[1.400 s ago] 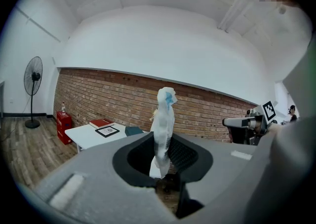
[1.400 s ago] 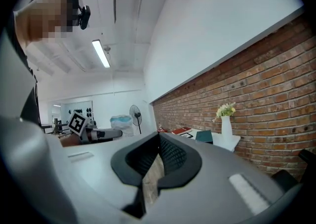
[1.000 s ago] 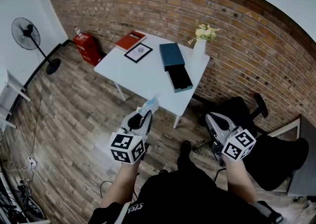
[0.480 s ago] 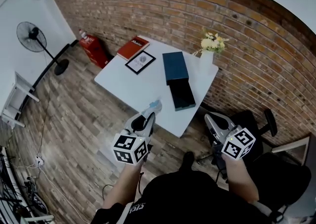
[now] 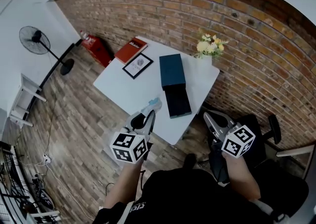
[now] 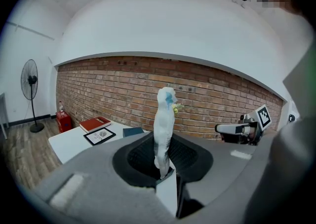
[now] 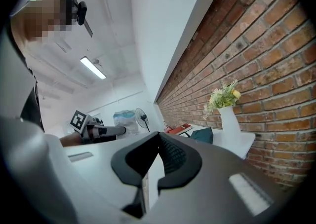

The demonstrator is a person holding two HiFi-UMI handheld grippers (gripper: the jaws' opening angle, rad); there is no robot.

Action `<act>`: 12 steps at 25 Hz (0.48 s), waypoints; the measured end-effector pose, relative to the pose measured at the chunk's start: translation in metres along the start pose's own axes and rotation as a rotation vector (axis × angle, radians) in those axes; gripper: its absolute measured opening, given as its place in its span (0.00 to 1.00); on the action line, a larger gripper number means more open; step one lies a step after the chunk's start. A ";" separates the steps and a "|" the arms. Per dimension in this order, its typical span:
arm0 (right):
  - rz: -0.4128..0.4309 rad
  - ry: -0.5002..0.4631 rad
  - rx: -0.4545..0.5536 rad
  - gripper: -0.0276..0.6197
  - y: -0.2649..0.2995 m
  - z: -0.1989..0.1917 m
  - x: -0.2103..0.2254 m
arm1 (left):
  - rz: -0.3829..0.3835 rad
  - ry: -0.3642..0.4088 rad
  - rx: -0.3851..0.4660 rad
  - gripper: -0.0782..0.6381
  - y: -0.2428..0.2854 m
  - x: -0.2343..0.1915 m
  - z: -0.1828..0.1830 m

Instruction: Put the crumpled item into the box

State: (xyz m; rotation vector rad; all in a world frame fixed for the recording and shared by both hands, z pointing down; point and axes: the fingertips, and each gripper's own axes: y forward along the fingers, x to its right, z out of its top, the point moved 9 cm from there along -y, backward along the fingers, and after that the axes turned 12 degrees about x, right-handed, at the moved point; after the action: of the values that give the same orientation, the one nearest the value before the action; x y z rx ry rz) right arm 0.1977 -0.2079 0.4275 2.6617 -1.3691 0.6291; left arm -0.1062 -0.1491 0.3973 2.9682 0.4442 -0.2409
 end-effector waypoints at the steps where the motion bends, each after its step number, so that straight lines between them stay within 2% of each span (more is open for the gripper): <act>1: 0.008 -0.001 -0.002 0.04 0.001 0.002 0.004 | 0.003 0.004 0.003 0.21 0.003 0.002 0.003; 12: 0.026 0.008 -0.005 0.04 0.008 0.003 0.016 | 0.001 0.010 0.018 0.21 0.016 0.007 0.009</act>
State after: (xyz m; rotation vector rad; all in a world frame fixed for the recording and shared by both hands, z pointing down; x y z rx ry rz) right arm 0.2008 -0.2253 0.4303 2.6387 -1.4031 0.6376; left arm -0.0962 -0.1640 0.3893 2.9882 0.4433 -0.2318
